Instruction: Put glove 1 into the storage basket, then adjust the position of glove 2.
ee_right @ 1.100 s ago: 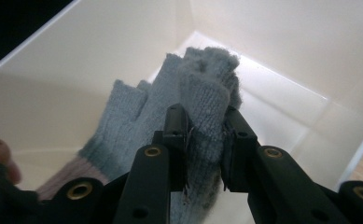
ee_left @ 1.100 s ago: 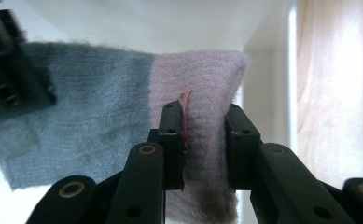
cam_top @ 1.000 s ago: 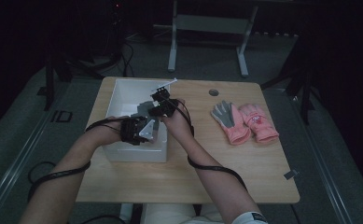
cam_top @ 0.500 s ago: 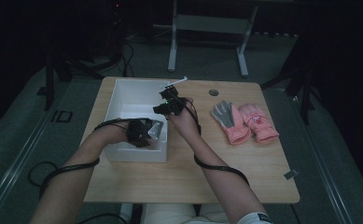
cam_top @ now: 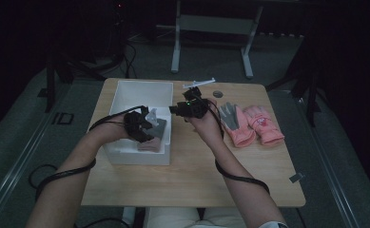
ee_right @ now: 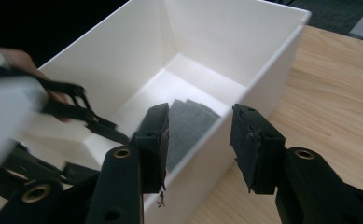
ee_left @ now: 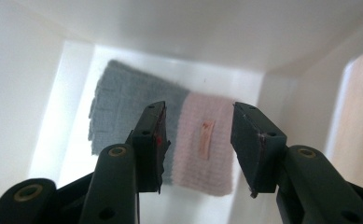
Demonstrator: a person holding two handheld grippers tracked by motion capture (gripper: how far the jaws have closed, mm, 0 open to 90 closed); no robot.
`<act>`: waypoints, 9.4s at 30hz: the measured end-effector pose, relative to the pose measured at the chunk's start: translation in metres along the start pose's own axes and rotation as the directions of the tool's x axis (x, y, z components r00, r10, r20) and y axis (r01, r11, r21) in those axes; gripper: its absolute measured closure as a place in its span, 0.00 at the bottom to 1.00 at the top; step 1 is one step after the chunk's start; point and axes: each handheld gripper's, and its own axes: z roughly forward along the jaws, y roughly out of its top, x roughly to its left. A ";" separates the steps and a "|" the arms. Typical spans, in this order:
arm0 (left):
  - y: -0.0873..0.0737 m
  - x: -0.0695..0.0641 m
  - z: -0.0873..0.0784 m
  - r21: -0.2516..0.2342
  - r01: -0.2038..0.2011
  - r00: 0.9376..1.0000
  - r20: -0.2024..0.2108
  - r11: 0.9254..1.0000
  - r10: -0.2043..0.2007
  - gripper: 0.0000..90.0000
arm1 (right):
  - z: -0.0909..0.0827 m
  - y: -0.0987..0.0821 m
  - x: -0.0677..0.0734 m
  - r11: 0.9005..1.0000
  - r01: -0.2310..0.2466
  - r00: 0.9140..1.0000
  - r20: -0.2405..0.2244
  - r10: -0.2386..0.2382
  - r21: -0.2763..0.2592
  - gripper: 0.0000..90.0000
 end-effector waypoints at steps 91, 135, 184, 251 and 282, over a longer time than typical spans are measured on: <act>0.052 -0.190 0.103 -0.470 0.240 0.967 0.043 0.850 -0.249 0.01 | -0.014 -0.127 -0.206 0.988 0.024 0.951 0.302 -0.070 0.155 0.77; 0.042 -0.189 0.100 -0.526 0.223 0.966 0.007 0.821 -0.258 0.01 | -0.061 -0.146 -0.067 0.961 -0.264 0.889 0.364 0.277 -0.087 0.99; 0.041 -0.189 0.105 -0.522 0.224 0.970 0.038 0.823 -0.241 0.01 | -0.144 -0.147 -0.207 0.996 -0.043 0.898 0.434 0.071 -0.075 0.68; 0.039 -0.184 0.100 -0.529 0.221 0.969 0.026 0.819 -0.245 0.01 | -0.157 -0.180 -0.157 0.962 -0.232 0.793 0.544 0.273 -0.144 0.98; 0.035 -0.183 0.098 -0.535 0.235 0.966 0.036 0.811 -0.256 0.01 | -0.100 -0.212 -0.182 0.962 -0.270 0.806 0.534 0.254 -0.050 0.88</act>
